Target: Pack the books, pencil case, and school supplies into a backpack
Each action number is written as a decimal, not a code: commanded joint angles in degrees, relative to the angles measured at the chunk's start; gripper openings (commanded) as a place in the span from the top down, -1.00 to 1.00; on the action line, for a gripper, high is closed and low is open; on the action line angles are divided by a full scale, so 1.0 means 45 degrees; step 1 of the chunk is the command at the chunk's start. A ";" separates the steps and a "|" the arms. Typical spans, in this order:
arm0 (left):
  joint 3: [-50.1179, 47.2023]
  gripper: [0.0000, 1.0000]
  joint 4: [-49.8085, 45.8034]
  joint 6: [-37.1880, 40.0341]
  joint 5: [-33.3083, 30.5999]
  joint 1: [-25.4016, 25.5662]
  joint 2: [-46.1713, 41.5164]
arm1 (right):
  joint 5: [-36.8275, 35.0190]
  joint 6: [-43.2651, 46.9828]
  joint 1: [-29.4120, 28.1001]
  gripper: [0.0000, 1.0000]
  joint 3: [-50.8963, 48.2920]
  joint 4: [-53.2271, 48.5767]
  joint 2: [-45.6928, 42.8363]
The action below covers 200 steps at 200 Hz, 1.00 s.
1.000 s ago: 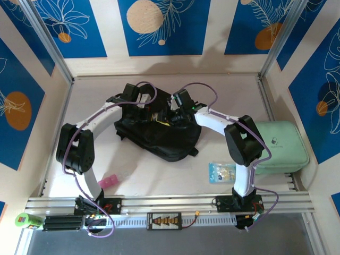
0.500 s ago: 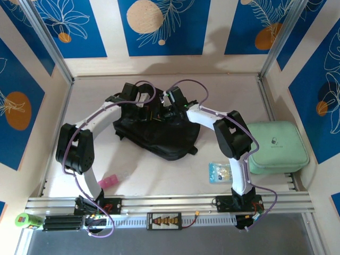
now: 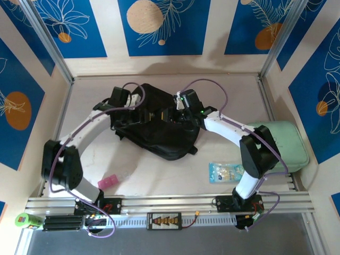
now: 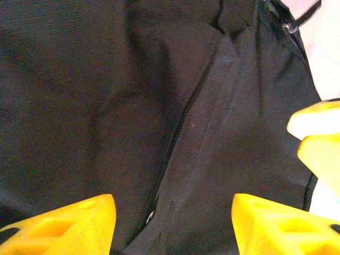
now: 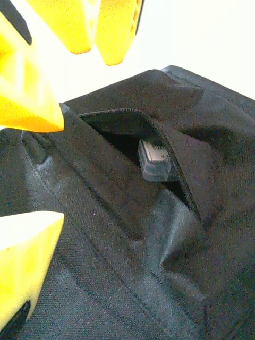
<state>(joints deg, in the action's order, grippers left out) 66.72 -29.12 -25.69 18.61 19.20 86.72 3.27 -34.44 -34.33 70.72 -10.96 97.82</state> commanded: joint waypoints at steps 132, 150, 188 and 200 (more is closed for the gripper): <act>-0.4693 0.21 0.6707 -0.5749 0.1416 -0.1655 0.0188 | -0.1573 0.2371 -0.2177 0.23 0.5854 -0.4776 0.4709; -0.4603 0.33 0.6726 -0.5660 0.1446 -0.1708 0.0459 | -0.1255 0.2719 -0.2162 0.24 0.5099 -0.4681 0.4405; -0.4464 0.65 0.6799 -0.5505 0.1561 -0.1820 0.0826 | -0.1604 0.2773 -0.2230 0.28 0.3914 -0.4743 0.4268; -0.4474 0.78 0.6876 -0.5360 0.1584 -0.1833 0.0808 | -0.1729 0.2668 -0.2215 0.29 0.3453 -0.4542 0.4147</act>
<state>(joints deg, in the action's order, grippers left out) 45.15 -0.93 -50.85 25.32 12.16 89.84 -2.85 -23.38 -44.34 90.63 -26.92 118.45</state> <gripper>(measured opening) 0.152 0.362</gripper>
